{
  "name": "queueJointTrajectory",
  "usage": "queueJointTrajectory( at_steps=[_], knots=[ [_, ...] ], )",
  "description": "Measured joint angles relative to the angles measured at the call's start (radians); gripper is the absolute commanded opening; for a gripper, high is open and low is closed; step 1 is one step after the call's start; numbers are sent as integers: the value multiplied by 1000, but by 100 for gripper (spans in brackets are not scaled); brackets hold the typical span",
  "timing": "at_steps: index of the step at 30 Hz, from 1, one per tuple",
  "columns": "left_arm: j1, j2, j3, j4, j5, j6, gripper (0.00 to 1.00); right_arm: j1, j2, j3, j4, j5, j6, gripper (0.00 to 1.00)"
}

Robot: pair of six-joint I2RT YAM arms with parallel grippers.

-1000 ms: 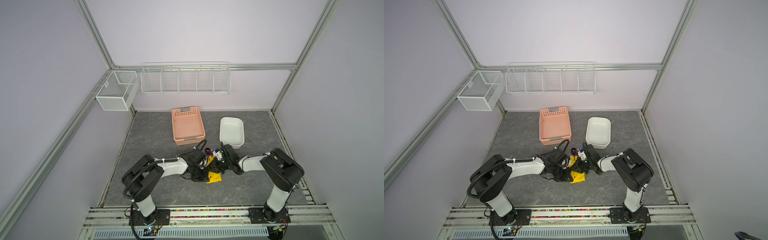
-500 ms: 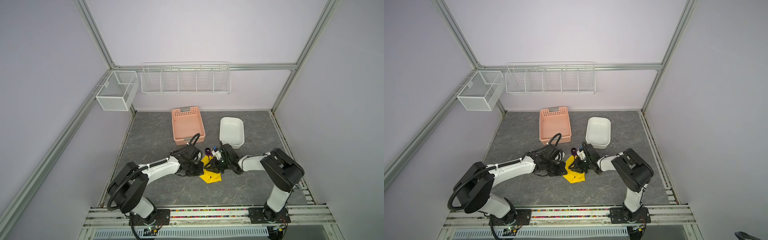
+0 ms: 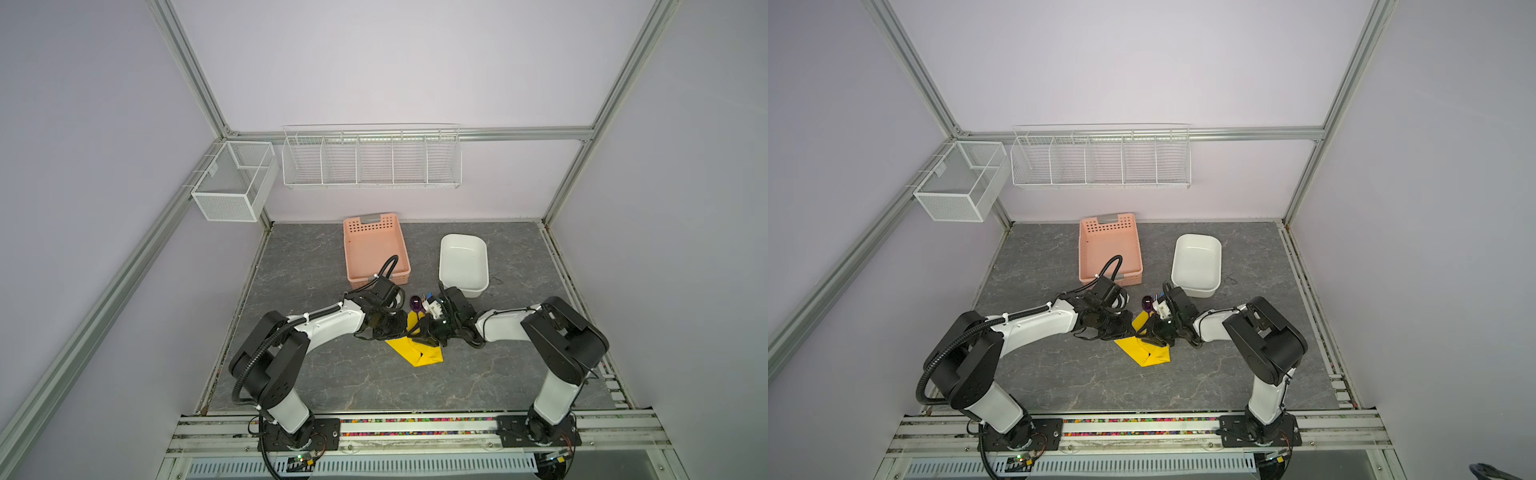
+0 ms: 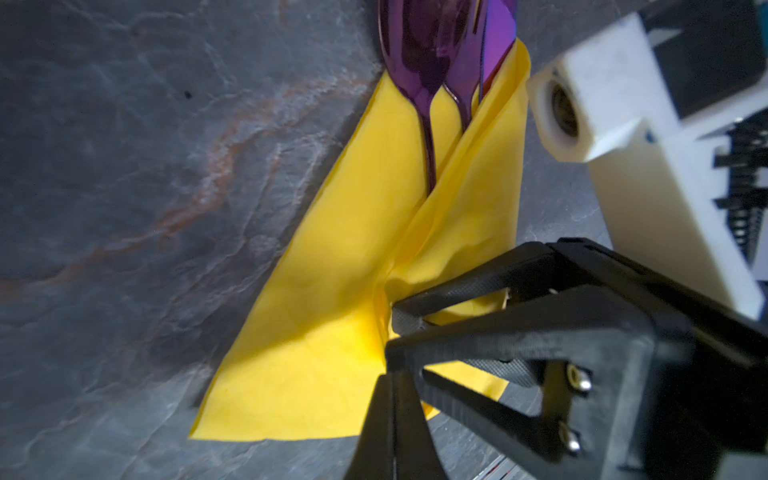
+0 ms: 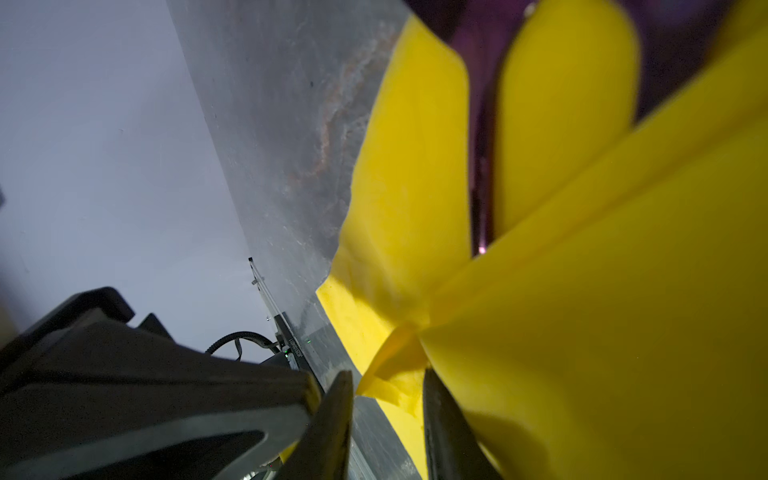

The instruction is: Place the utensils on the paper napkin and roll it up

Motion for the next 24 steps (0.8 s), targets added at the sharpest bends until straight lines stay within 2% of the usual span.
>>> queueJointTrajectory(
  at_steps=[5,11,20,24],
  knots=[
    [2,2,5,2,0,0,0,1,-2,2,-8,6,3,34],
    [2,2,5,2,0,0,0,2,-2,2,-28,24,7,20],
    [2,31,10,9,15,0,0,3,-2,4,-59,39,6,8],
    [1,58,21,18,30,0,0,3,-1,5,-64,41,3,7]
  ],
)
